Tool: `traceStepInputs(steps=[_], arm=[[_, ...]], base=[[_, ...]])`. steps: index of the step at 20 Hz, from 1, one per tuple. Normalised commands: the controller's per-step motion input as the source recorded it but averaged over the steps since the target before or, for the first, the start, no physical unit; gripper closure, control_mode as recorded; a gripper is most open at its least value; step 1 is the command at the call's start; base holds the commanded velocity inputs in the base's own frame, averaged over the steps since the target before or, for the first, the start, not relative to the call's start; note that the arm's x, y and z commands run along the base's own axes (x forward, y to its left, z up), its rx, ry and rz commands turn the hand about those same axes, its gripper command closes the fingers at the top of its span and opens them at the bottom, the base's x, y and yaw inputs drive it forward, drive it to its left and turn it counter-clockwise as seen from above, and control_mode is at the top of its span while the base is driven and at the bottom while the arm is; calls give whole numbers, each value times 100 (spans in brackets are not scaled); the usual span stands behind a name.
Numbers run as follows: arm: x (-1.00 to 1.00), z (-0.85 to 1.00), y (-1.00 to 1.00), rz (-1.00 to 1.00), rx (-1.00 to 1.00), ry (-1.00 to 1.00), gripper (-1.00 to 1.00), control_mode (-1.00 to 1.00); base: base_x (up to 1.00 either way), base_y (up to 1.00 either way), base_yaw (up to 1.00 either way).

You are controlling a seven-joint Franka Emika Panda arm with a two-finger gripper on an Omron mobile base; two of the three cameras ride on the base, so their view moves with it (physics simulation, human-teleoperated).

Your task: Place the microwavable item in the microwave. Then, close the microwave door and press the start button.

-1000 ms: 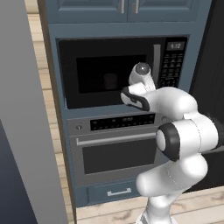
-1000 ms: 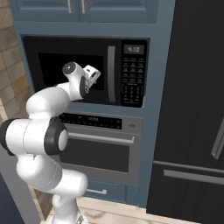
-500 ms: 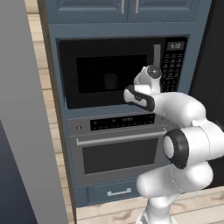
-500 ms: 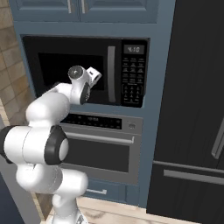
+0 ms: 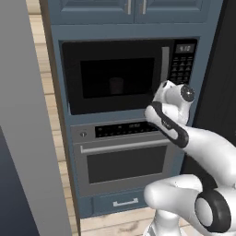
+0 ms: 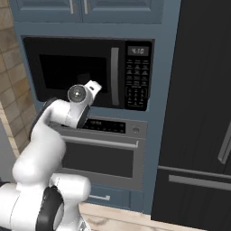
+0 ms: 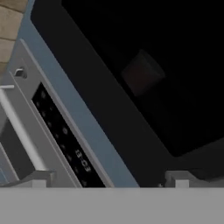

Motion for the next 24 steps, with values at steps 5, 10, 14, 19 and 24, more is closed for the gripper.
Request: traceStepInputs(steps=[5, 10, 14, 19, 24], arm=[[-87, 0, -74, 1, 14, -14, -100, -100], [-42, -5, -79, 0, 15, -13, -100, -100], [-5, -20, -57, 0, 13, -14, -100, -100], [10, -15, -26, 2, 12, -18, -100, -100], [41, -2, 0, 5, 10, -3, -100, -100]], base=[[0, 0, 0], [0, 0, 0], [0, 0, 0], [0, 0, 0], [0, 0, 0]])
